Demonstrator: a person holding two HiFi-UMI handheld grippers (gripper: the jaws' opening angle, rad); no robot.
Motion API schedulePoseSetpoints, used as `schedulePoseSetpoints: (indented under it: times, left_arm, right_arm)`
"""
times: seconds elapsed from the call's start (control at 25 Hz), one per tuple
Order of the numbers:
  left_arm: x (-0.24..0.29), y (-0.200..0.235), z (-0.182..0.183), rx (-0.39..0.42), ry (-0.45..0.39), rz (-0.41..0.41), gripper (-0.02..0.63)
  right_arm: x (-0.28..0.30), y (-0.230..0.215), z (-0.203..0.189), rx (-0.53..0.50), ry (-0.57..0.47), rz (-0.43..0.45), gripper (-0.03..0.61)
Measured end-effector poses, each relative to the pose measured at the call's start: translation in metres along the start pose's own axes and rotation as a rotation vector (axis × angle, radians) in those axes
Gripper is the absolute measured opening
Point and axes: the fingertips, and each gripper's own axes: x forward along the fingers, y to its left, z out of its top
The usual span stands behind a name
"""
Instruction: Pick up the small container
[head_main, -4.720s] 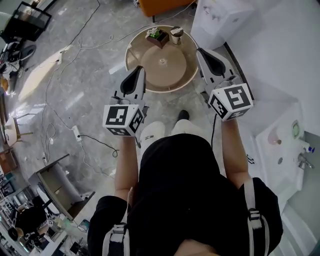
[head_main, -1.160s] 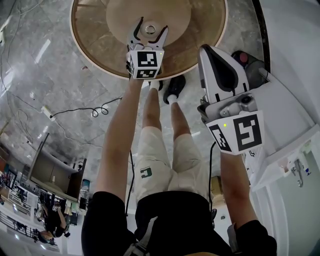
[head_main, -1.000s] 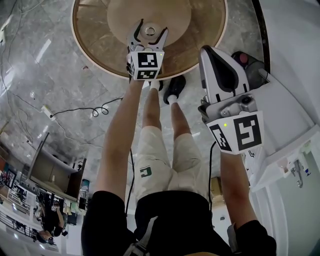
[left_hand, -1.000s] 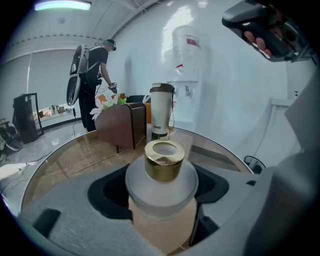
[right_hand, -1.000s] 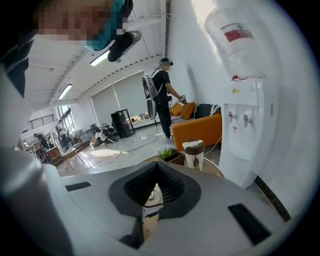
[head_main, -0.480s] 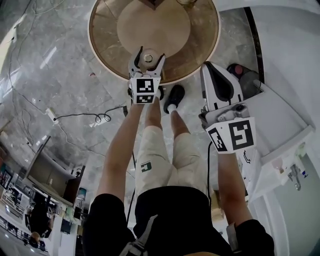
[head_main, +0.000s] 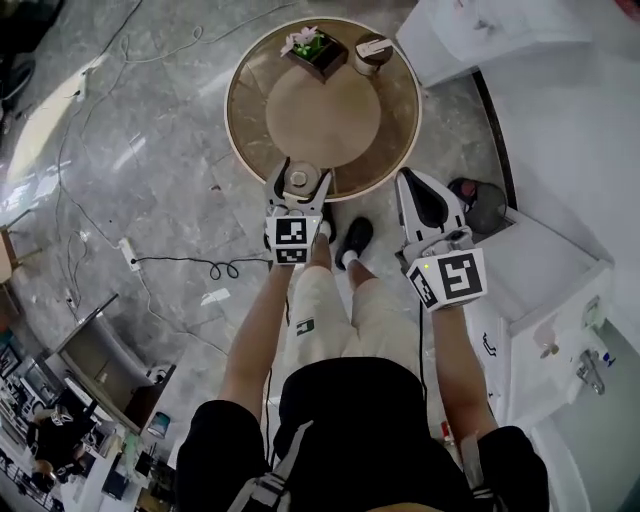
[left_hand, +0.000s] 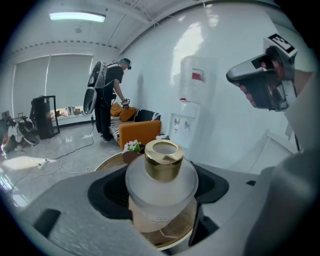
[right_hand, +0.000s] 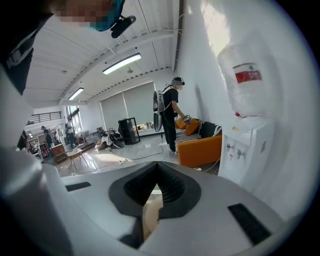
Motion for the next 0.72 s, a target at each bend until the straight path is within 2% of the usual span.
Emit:
schedulePoseSetpoints:
  times: [0.2, 0.48, 0.6, 0.72]
  left_arm:
    - [-0.055, -0.021, 0.046, 0.012, -0.003, -0.008, 0.354]
    - [-0.181, -0.06, 0.151, -0.001, -0.045, -0.132, 0.353]
    - [-0.207, -0.071, 0.185, -0.032, -0.069, -0.161, 0.354]
    - [-0.23, -0.082, 0.217, -0.005, -0.086, -0.161, 0.353]
  right_arm:
    - [-0.041, 0.012, 0.023, -0.022, -0.026, 0.007, 0.005]
    - [-0.121, 0.069, 0.104, -0.07, -0.083, -0.022, 0.005]
    - [-0.137, 0.073, 0.125, -0.045, -0.126, -0.01, 0.005]
    - [-0.15, 0.073, 0.145, -0.056, -0.161, -0.008, 0.005]
